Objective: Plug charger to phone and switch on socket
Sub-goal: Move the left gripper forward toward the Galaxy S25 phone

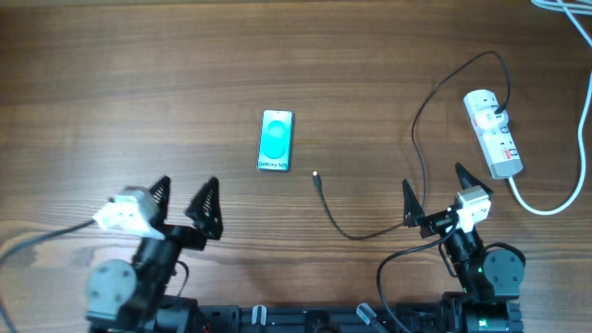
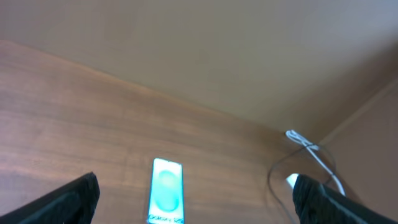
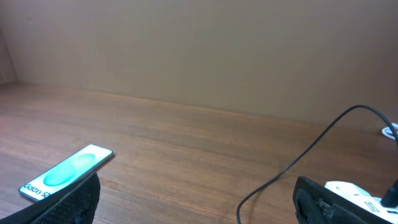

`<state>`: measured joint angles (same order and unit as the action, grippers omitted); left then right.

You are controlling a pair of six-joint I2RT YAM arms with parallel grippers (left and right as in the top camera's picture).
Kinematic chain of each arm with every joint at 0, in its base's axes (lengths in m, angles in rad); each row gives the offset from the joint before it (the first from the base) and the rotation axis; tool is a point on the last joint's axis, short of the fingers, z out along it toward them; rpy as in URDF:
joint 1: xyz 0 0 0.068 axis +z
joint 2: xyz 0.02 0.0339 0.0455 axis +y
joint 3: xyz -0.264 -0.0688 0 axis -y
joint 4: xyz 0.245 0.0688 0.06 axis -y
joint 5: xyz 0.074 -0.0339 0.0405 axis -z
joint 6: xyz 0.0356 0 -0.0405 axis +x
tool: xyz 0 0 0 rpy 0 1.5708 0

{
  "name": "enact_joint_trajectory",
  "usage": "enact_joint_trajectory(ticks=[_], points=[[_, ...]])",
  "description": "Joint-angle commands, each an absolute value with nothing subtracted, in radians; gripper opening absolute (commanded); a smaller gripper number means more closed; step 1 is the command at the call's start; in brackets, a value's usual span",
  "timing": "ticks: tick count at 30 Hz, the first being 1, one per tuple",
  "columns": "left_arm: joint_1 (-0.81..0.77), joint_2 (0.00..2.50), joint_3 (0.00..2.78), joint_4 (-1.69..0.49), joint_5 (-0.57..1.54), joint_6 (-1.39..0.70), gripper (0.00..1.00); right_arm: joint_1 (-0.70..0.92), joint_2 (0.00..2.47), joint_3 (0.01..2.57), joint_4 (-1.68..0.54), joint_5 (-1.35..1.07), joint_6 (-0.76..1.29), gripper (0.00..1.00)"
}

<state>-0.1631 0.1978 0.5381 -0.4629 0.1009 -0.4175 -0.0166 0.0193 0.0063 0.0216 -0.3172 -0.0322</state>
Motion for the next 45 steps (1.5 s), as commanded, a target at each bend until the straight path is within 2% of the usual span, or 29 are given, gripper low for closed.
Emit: enact_joint_trajectory(ticks=[1, 6, 11, 18, 25, 45], points=[[-0.165, 0.454, 0.834, -0.634, 0.109, -0.396, 1.0, -0.02, 0.009, 0.005, 0.024, -0.316, -0.05, 1.0], [-0.166, 0.807, 1.075, -0.808, 0.292, -0.396, 1.0, -0.02, 0.009, 0.005, 0.024, -0.316, -0.05, 1.0], [-0.165, 1.051, 1.083, -0.814, 0.367, -0.4, 1.0, -0.02, 0.009, 0.005, 0.024, -0.316, -0.05, 1.0], [-0.166, 1.292, 1.083, -0.831, 0.628, -0.4, 1.0, -0.02, 0.009, 0.005, 0.024, -0.316, -0.05, 1.0], [-0.167, 1.363, 1.083, -0.832, 0.64, -0.4, 1.0, -0.02, 0.009, 0.005, 0.024, -0.316, -0.05, 1.0], [-0.167, 1.364, 1.079, -0.87, 0.582, -0.4, 1.0, -0.02, 0.009, 0.005, 0.024, -0.316, -0.05, 1.0]])
